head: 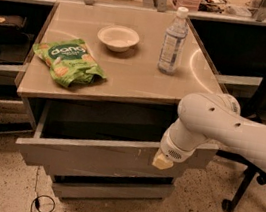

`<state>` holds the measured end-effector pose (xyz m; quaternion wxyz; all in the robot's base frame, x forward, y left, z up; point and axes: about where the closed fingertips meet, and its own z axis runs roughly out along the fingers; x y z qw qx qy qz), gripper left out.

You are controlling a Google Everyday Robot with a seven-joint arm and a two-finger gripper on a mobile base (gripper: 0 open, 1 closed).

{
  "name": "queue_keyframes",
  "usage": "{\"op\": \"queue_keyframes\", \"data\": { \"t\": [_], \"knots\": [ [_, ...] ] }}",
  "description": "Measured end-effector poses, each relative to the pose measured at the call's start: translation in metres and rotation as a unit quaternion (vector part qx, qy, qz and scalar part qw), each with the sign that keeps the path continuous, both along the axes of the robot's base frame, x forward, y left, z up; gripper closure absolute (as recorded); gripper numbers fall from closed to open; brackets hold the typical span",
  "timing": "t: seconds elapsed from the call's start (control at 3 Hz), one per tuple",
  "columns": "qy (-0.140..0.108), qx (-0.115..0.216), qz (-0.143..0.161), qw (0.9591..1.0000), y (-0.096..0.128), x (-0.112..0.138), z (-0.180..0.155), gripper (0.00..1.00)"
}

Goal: Close top drawer

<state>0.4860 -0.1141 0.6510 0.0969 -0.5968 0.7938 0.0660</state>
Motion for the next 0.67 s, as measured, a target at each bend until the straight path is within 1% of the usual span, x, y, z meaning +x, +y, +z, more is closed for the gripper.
{"op": "queue_keyframes", "data": {
  "t": [0.67],
  "knots": [
    [0.000, 0.000, 0.000, 1.0000, 0.0000, 0.0000, 0.0000, 0.11]
  ]
}}
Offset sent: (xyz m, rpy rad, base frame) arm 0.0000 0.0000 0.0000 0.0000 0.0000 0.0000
